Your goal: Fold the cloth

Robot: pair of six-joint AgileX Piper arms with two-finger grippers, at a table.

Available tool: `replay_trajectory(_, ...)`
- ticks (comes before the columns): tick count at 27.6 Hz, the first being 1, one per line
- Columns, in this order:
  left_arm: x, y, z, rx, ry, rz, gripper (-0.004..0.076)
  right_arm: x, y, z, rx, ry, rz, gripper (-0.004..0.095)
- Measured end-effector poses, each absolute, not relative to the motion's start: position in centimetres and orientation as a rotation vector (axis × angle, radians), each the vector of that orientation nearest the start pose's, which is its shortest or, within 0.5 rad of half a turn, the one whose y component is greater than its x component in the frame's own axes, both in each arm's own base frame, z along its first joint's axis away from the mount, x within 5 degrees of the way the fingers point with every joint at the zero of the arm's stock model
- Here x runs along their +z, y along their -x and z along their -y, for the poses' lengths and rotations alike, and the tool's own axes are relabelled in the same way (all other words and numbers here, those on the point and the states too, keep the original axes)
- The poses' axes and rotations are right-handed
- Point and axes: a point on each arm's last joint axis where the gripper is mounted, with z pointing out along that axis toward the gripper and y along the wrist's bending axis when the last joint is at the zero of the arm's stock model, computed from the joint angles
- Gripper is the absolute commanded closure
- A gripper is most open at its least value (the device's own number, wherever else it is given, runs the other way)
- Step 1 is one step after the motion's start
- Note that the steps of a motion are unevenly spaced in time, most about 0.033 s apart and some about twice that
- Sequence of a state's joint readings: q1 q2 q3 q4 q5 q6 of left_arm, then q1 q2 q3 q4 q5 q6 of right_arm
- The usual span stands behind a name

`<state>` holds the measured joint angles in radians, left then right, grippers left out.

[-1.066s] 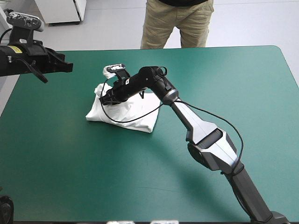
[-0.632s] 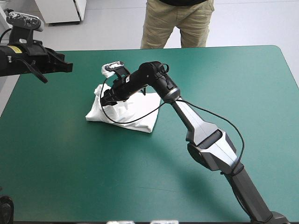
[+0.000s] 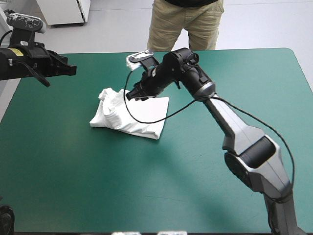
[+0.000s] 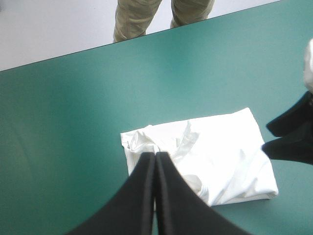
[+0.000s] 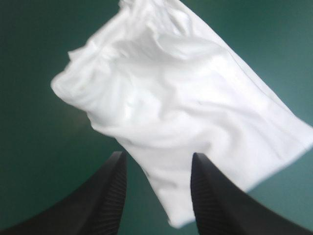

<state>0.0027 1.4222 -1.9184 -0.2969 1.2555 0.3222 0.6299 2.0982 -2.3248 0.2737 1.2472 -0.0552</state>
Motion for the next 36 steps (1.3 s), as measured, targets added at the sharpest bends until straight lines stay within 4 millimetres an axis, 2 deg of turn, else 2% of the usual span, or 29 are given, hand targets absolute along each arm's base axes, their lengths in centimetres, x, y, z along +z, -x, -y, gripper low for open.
replay_trajectory(1, 51.1, -26.3, 2.5, -0.187, -0.399, -2.169, 0.0733, 37.6, -35.6, -27.9, 0.575, 0.843, -2.424, 0.0515)
replay_trajectory(2, 51.1, -26.3, 2.5, -0.189, -0.396, -2.17, 0.0733, 37.5, -35.5, -25.3, 0.563, 0.789, -2.454, 0.0515)
replay_trajectory(3, 51.1, -26.3, 2.5, -0.189, -0.396, -2.17, 0.0733, 37.6, -35.4, -23.9, 0.575, 0.746, -2.449, 0.0515)
replay_trajectory(4, 51.1, -26.3, 2.5, -0.19, -0.395, -2.17, 0.0733, 37.3, -35.4, -21.4, 0.631, 0.657, -2.426, 0.0514)
replay_trajectory(5, 51.1, -26.3, 2.5, -0.19, -0.395, -2.17, 0.0733, 37.0, -35.3, -20.4, 0.685, 0.616, -2.42, 0.0505)
replay_trajectory(7, 51.1, -26.3, 2.5, -0.19, -0.395, -2.171, 0.0733, 35.1, -35.4, -18.4, 0.806, 0.533, -2.418, 0.048)
replay_trajectory(9, 51.0, -26.3, 2.5, -0.191, -0.395, -2.175, 0.0733, 31.9, -35.5, -17.2, 0.914, 0.462, -2.441, 0.0422)
replay_trajectory(10, 50.8, -26.4, 2.5, -0.194, -0.391, -2.18, 0.0733, 30.2, -35.6, -17.1, 0.965, 0.43, -2.435, 0.0355)
replay_trajectory(11, 50.6, -26.4, 2.5, -0.198, -0.387, -2.189, 0.0733, 27.3, -35.7, -16.9, 0.995, 0.394, -2.445, 0.0329)
replay_trajectory(12, 50.5, -26.5, 2.5, -0.199, -0.387, -2.193, 0.0733, 25.9, -35.8, -16.9, 1.011, 0.372, -2.447, 0.0317)
replay_trajectory(16, 50.2, -26.7, 2.5, -0.208, -0.374, -2.208, 0.0733, 22.3, -36.8, -17.5, 1.088, 0.298, -2.443, 0.0323)
replay_trajectory(21, 49.9, -27.0, 2.5, -0.216, -0.362, -2.219, 0.0733, 19.1, -38.7, -18.4, 1.179, 0.233, -2.442, 0.0347)
replay_trajectory(25, 49.9, -27.1, 2.5, -0.217, -0.361, -2.22, 0.0733, 18.0, -40.0, -19.7, 1.263, 0.246, -2.438, 0.0447)
replay_trajectory(27, 49.9, -27.1, 2.5, -0.218, -0.36, -2.22, 0.0733, 17.8, -40.4, -20.6, 1.289, 0.276, -2.435, 0.0613)
replay_trajectory(29, 49.9, -27.1, 2.5, -0.218, -0.359, -2.22, 0.0733, 18.0, -40.6, -21.2, 1.297, 0.307, -2.436, 0.089)
replay_trajectory(33, 49.9, -27.1, 2.5, -0.217, -0.359, -2.22, 0.0733, 18.1, -40.5, -21.2, 1.255, 0.358, -2.471, 0.0904)
replay_trajectory(36, 49.9, -27.1, 2.5, -0.217, -0.359, -2.22, 0.0733, 18.7, -40.2, -20.2, 1.169, 0.4, -2.525, 0.0904)
